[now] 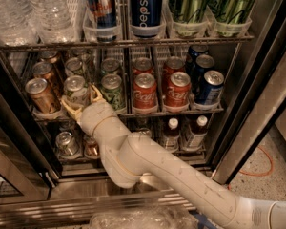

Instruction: Pick 7up can from middle shelf of fridge

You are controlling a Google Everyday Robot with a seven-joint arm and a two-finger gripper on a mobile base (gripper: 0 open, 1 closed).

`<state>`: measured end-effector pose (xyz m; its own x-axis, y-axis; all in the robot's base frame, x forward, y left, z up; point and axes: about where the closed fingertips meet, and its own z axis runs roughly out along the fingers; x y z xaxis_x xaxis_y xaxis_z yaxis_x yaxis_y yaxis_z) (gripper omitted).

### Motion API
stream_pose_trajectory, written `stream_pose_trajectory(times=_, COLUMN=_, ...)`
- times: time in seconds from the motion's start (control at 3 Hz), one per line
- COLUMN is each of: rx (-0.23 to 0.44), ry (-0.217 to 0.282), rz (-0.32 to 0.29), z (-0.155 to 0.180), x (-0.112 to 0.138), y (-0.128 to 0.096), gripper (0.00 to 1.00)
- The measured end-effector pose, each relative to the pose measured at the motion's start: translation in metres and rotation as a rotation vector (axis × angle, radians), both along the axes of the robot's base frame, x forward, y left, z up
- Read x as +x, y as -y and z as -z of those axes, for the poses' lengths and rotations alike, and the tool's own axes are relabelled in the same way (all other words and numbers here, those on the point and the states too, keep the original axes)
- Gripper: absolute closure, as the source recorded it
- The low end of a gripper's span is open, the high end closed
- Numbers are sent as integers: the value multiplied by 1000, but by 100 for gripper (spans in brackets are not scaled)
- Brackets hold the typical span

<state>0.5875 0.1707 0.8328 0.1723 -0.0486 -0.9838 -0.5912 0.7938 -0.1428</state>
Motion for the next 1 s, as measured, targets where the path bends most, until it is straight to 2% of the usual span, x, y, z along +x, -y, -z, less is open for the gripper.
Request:
stream_pose_trajectory(times=0.67, rx=14, ry=82, rz=-71, z=-33, x=-16, y=-7, gripper=100)
stream_pose_trajectory(times=1.0, rx=12, ry=100, rz=-101, z=-43, x=-23, y=-10, gripper=100)
